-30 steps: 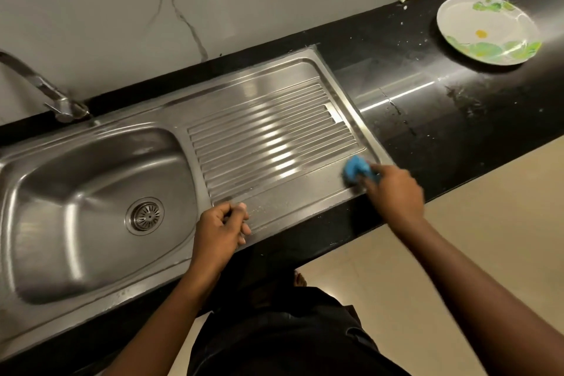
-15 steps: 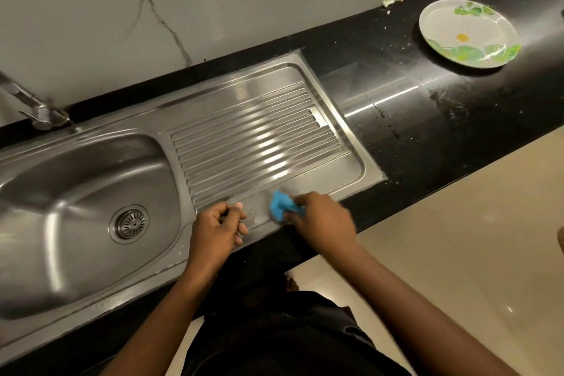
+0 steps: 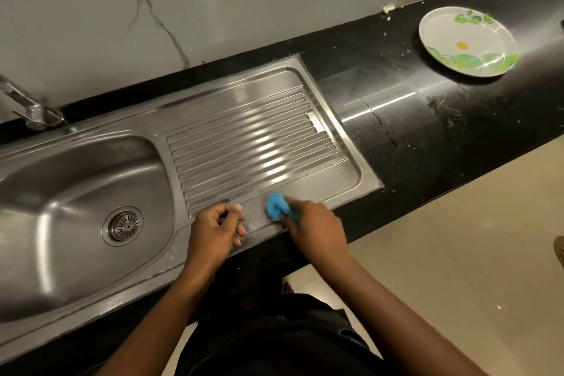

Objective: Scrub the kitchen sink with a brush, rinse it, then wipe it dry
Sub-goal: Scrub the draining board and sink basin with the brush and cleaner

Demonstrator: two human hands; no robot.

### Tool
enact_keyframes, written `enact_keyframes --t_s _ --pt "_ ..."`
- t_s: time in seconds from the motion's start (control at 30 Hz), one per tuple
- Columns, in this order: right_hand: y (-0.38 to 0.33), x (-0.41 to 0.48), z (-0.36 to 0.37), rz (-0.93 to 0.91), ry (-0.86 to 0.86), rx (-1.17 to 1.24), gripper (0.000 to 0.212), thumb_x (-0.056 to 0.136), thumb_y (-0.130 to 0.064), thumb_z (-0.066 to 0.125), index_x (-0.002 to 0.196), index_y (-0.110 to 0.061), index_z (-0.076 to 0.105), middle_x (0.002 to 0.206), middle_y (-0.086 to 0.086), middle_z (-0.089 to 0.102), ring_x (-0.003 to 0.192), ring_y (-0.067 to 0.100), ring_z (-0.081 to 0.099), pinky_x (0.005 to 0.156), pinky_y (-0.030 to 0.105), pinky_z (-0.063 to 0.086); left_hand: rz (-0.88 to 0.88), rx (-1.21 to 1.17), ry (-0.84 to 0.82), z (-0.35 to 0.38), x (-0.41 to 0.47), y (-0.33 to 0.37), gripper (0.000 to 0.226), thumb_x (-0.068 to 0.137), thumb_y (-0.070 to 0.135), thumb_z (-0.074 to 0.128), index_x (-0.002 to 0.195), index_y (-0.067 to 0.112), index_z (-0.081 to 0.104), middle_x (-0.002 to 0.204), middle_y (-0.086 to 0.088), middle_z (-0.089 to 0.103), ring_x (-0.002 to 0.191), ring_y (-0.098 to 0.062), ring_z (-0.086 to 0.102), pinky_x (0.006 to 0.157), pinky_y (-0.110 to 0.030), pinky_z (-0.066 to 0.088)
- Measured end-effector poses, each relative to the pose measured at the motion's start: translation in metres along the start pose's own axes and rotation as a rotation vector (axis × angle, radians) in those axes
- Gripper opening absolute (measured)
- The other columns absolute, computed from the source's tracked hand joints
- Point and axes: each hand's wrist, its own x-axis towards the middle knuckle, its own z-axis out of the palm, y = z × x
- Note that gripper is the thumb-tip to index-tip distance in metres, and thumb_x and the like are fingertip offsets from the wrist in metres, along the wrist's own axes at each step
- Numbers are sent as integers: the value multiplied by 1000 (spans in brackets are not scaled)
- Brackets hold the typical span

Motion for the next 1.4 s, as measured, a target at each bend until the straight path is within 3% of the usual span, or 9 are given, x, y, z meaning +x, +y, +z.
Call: enact_keyframes --t_s 0.07,0.2,0.27,0.4,0.63,0.9,1.07,1.27,1.4 --pt "7 -1 -5 -31 20 -73 49 101 -49 59 148 -37 55 127 1 72 114 24 69 97 41 55 5 -10 3 1 2 2 29 105 28 59 86 11 73 70 -11 72 55 -18 61 58 -30 51" --pt "74 27 -64 105 168 -338 45 104 -43 58 148 -43 53 105 4 76 89 24 73 73 34 55 13 -7 20 0 3 2 30 105 29 59 85 11 73 70 -10 72 55 -19 62 58 -31 50" --pt "98 40 -86 127 268 -324 46 103 -38 61 149 -36 54 104 8 76 81 24 73 66 34 55 13 -10 27 -1 3 1 30 105 28 59 85 11 73 69 -10 72 55 -19 62 57 -31 50" --pt "89 84 -76 44 274 -281 50 103 -33 63 151 -32 51 103 13 76 79 26 73 71 43 64 -4 -17 44 -2 -1 -1 29 105 26 59 85 11 73 69 -11 71 54 -17 62 56 -28 50" --pt "66 137 -89 16 273 -277 44 104 -35 62 147 -27 58 116 12 76 97 32 73 83 46 59 -9 -13 68 -3 -5 -1 29 105 27 59 86 11 73 69 -10 72 54 -16 62 55 -25 49" --pt "112 44 -82 121 265 -235 48 102 -35 65 149 -32 54 108 7 76 78 21 71 65 42 64 -30 -27 45 2 0 -3 29 106 26 58 86 11 73 70 -11 72 57 -19 63 57 -29 51" --pt "98 92 -84 54 278 -291 49 103 -31 65 150 -33 52 106 8 77 73 19 70 63 35 60 -32 -39 62 3 1 2 29 105 27 59 85 11 73 70 -11 72 56 -20 62 56 -29 51" --pt "51 191 -93 24 253 -201 43 102 -31 63 145 -29 60 120 11 74 103 32 72 85 43 55 -20 -30 88 -3 -4 6 29 105 27 59 85 11 72 70 -10 72 54 -18 62 52 -22 49" --pt "42 206 -97 20 233 -141 42 101 -29 65 143 -24 63 120 10 75 100 28 71 78 38 52 -17 -27 87 -5 -6 5 28 105 26 59 85 11 72 71 -10 72 55 -18 63 53 -23 49"
